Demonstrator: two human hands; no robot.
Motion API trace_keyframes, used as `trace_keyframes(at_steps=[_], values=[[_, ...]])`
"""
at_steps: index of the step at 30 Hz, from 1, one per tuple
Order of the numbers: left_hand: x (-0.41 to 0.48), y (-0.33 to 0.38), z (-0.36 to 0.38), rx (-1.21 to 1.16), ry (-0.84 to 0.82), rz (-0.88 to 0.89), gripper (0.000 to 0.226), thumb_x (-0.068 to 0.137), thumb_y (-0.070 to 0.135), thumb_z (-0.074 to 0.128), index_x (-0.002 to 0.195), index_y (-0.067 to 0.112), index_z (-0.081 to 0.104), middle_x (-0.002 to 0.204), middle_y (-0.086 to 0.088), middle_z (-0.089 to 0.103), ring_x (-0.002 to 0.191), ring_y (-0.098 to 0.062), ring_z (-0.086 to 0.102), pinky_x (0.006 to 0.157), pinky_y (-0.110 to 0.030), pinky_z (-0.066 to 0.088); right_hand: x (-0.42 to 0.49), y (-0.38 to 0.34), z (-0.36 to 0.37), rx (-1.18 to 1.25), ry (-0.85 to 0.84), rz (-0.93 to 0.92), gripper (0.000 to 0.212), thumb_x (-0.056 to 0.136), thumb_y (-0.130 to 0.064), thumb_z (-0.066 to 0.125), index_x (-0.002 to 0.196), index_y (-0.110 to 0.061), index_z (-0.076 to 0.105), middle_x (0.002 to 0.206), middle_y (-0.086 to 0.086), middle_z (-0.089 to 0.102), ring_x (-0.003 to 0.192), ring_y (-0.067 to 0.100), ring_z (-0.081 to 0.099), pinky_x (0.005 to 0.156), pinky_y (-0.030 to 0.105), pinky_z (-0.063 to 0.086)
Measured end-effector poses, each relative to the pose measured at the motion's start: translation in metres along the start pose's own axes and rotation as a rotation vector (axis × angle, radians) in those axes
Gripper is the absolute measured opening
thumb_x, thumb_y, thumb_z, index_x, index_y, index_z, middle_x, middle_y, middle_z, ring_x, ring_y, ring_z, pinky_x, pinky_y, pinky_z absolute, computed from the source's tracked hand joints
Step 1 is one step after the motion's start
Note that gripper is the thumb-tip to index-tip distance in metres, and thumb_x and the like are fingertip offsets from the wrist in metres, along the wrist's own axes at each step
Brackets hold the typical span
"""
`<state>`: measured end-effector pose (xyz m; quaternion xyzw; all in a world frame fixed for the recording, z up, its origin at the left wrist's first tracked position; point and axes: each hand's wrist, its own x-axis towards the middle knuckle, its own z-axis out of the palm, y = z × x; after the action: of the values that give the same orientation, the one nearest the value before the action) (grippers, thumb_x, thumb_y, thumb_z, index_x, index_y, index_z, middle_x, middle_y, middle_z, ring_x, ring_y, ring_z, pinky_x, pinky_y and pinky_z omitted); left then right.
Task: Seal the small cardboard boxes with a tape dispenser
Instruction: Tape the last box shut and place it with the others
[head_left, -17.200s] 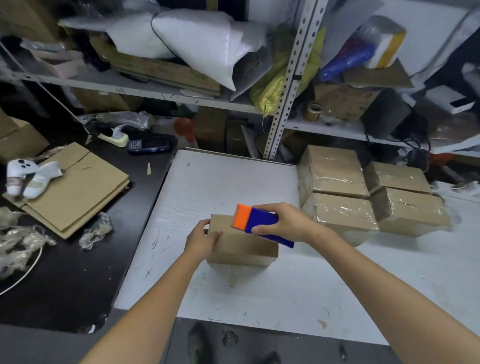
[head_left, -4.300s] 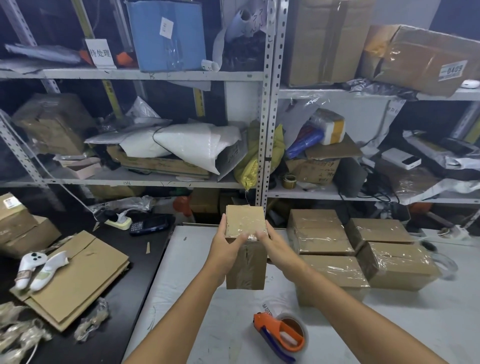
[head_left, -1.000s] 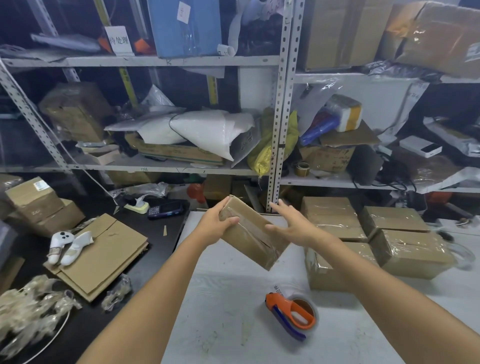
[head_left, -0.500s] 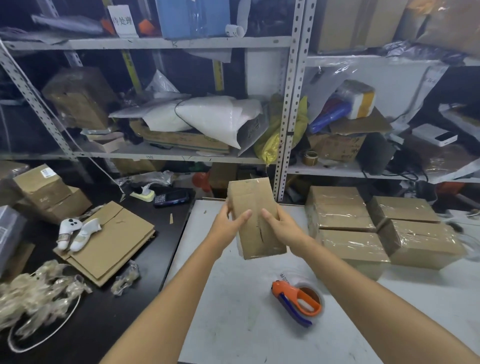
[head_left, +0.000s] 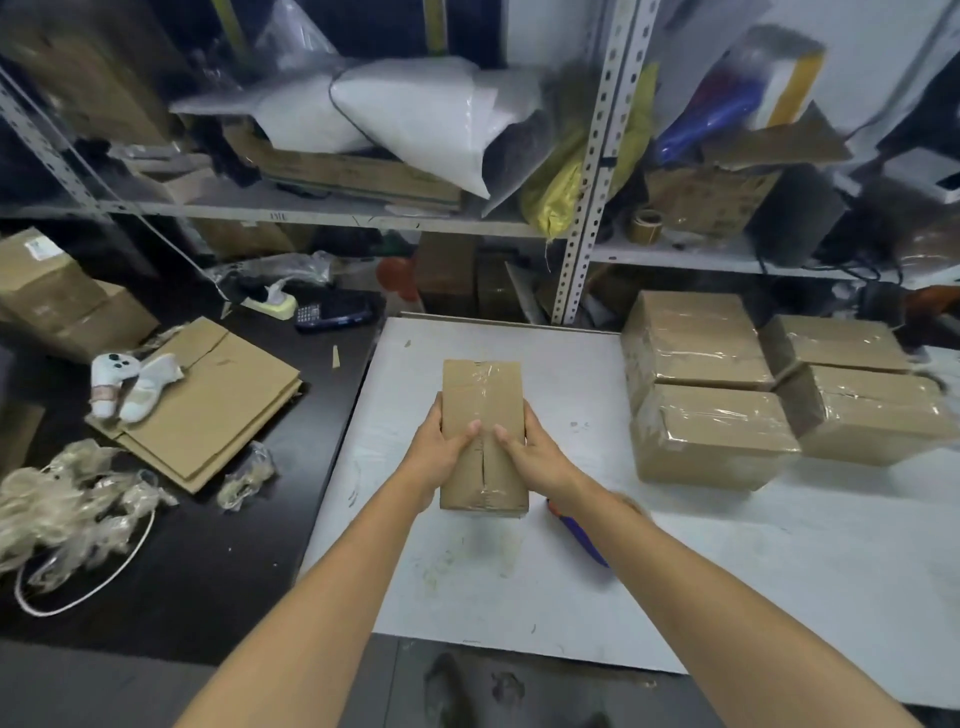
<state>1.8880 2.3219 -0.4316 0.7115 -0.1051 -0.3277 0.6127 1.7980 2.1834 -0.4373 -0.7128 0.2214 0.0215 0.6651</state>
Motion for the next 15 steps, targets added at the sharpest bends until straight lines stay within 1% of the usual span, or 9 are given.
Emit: trace_keyframes(at_steps=[2,4,5,7,9,11,12,13,15], values=[[0.002,-0.015,0.001,-0.02,-0.014,-0.034,0.039,0.095,0.029,0.064,0.132,0.032,0.049,0.121,0.006,0.068,0.104,-0.013,0.069,0.082,-0.031,0.059,0.003,0.014,0.004,0.053,0.001,0.077,0.041,0.101,-0.033,0.054,0.137,-0.037,0.034,0.135,-0.006,0.056,0.116,0.011,0.061,0.091,0.035,0.055],[0.004,-0.031,0.002,-0.029,-0.02,-0.074,0.036,0.096,0.026,0.063,0.129,0.03,0.051,0.121,0.004,0.068,0.104,-0.014,0.069,0.084,-0.033,0.059,0.005,0.031,0.007,0.066,-0.012,0.132,0.041,0.101,-0.033,0.054,0.138,-0.035,0.035,0.132,-0.008,0.059,0.112,0.01,0.063,0.08,0.029,0.055],[0.005,-0.04,0.002,-0.037,-0.025,-0.091,0.036,0.096,0.025,0.063,0.129,0.03,0.051,0.12,0.004,0.068,0.104,-0.014,0.069,0.084,-0.034,0.059,0.005,0.039,0.008,0.065,-0.018,0.151,0.042,0.1,-0.035,0.054,0.138,-0.035,0.036,0.131,-0.008,0.059,0.111,0.01,0.064,0.078,0.028,0.055],[0.006,-0.057,0.005,-0.056,-0.029,-0.135,0.037,0.095,0.023,0.064,0.13,0.029,0.051,0.121,0.002,0.068,0.105,-0.016,0.069,0.087,-0.037,0.059,0.006,0.054,0.01,0.065,-0.025,0.208,0.046,0.098,-0.041,0.057,0.138,-0.036,0.035,0.13,-0.008,0.06,0.112,0.011,0.064,0.081,0.03,0.055],[0.009,-0.069,0.007,-0.077,-0.026,-0.169,0.04,0.095,0.02,0.065,0.131,0.028,0.05,0.122,0.0,0.068,0.106,-0.019,0.069,0.089,-0.04,0.058,0.006,0.065,0.012,0.058,-0.016,0.222,0.06,0.088,-0.054,0.062,0.138,-0.035,0.035,0.131,-0.007,0.061,0.113,0.013,0.064,0.09,0.04,0.056],[0.012,-0.075,0.007,-0.088,-0.02,-0.174,0.041,0.095,0.018,0.064,0.132,0.028,0.05,0.122,-0.001,0.069,0.106,-0.02,0.069,0.09,-0.043,0.057,0.009,0.073,0.013,0.042,-0.013,0.229,0.071,0.078,-0.066,0.064,0.137,-0.036,0.037,0.128,-0.008,0.063,0.112,0.014,0.065,0.096,0.048,0.054],[0.013,-0.077,0.008,-0.092,-0.017,-0.174,0.041,0.095,0.017,0.064,0.131,0.029,0.05,0.121,0.0,0.069,0.106,-0.02,0.07,0.09,-0.043,0.057,0.009,0.074,0.012,0.029,-0.021,0.238,0.07,0.079,-0.066,0.064,0.136,-0.037,0.037,0.129,-0.008,0.063,0.112,0.013,0.065,0.095,0.048,0.054],[0.013,-0.077,0.008,-0.092,-0.014,-0.174,0.04,0.095,0.016,0.063,0.13,0.03,0.05,0.121,0.0,0.069,0.105,-0.021,0.07,0.09,-0.043,0.057,0.008,0.07,0.011,0.012,-0.033,0.251,0.065,0.084,-0.063,0.063,0.137,-0.038,0.036,0.131,-0.008,0.061,0.113,0.013,0.065,0.093,0.046,0.055],[0.013,-0.076,0.008,-0.092,-0.008,-0.177,0.039,0.095,0.016,0.063,0.129,0.031,0.05,0.12,-0.001,0.069,0.105,-0.02,0.07,0.09,-0.044,0.057,0.007,0.063,0.003,-0.061,-0.099,0.309,0.057,0.094,-0.057,0.054,0.143,-0.039,0.032,0.138,-0.01,0.055,0.118,0.015,0.061,0.079,0.038,0.058]])
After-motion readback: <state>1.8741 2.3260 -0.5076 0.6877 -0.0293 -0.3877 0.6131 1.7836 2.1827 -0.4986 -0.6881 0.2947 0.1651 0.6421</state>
